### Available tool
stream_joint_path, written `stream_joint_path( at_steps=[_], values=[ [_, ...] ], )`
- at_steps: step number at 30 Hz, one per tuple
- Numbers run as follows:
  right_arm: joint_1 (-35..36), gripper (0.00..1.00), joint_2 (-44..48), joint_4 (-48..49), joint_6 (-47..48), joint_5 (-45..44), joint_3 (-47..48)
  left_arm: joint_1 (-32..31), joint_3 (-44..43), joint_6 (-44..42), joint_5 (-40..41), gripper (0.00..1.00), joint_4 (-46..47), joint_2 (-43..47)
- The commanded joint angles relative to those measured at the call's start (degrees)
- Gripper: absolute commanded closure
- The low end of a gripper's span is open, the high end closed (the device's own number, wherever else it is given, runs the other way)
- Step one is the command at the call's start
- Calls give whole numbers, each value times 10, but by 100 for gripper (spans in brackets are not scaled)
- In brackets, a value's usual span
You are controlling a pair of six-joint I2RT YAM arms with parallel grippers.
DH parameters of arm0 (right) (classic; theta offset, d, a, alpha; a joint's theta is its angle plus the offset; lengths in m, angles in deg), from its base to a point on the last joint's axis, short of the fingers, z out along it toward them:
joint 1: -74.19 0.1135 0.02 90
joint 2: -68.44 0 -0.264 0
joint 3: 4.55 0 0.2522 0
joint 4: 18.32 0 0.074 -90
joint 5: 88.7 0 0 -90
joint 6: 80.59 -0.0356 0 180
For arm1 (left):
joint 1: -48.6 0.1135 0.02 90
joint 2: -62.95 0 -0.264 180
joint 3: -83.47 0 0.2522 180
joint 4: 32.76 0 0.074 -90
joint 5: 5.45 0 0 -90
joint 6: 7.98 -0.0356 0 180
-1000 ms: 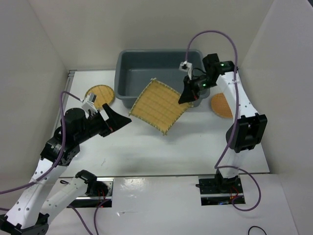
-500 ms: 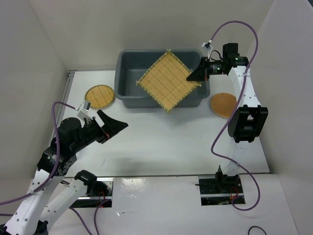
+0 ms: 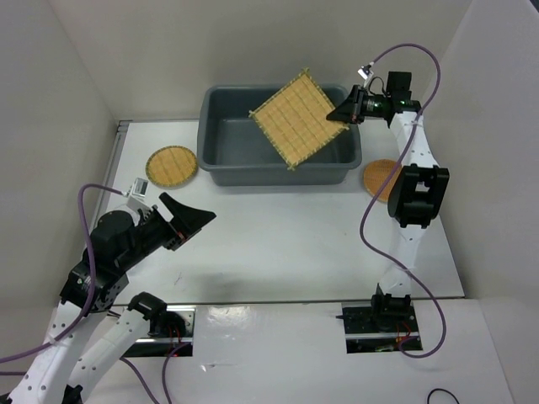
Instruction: Place the mixed dishes into the plastic bin
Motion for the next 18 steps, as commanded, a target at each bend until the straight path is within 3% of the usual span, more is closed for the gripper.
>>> stream_joint_path(
  at_steps=[1,9,14,18],
  values=[
    [13,100,-16,83,-71,-42,58,3,-2,13,13,0,22,7],
    [13,100,-67,125,-171,-143,75,3,3,18,24,0,22,-3],
    [18,100,-79,71,-150,-223,99,3,3,18,29,0,49,-29],
    [29,100,-84,23,-137,-353,127,3,-3,0,24,0,49,-57]
  ],
)
